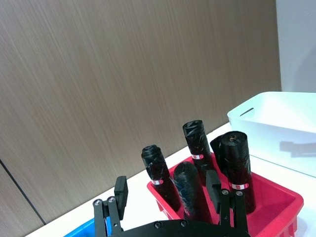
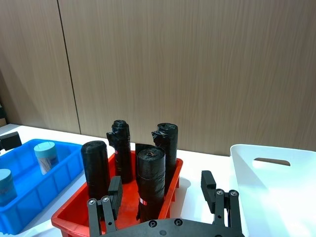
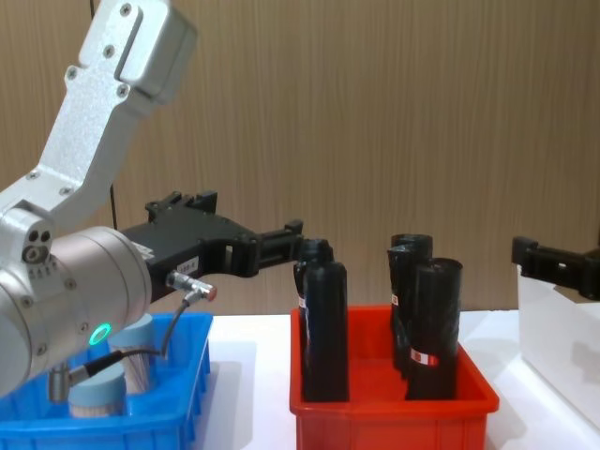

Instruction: Pick the cotton swabs from the blue box and place them into the white box.

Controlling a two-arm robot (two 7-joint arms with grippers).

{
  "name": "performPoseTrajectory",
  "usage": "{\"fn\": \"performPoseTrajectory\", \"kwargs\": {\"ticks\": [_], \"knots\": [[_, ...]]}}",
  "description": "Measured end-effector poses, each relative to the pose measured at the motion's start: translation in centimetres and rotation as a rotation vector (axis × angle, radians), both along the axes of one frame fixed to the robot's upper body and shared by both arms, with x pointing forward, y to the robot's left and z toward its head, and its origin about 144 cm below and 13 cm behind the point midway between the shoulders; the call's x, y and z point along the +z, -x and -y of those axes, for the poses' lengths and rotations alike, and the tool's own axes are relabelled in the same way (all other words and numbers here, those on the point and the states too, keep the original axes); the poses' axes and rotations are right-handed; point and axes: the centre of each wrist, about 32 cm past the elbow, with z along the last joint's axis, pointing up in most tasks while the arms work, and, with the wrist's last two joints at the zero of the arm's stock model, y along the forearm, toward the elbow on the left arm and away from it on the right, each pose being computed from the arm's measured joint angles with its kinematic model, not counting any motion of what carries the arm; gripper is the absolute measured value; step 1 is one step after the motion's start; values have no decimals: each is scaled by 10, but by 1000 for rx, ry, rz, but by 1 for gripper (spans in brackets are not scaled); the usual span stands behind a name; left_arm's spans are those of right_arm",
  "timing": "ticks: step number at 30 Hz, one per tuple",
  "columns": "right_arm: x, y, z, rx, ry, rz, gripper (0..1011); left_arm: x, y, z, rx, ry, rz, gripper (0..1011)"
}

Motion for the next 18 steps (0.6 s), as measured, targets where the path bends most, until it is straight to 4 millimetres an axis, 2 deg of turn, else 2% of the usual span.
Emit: {"fn": "performPoseTrajectory", "kwargs": {"ticks": [18], "knots": [[0, 0, 0, 0, 0, 0, 1002, 0, 0, 0, 0, 0, 0, 1003]]}}
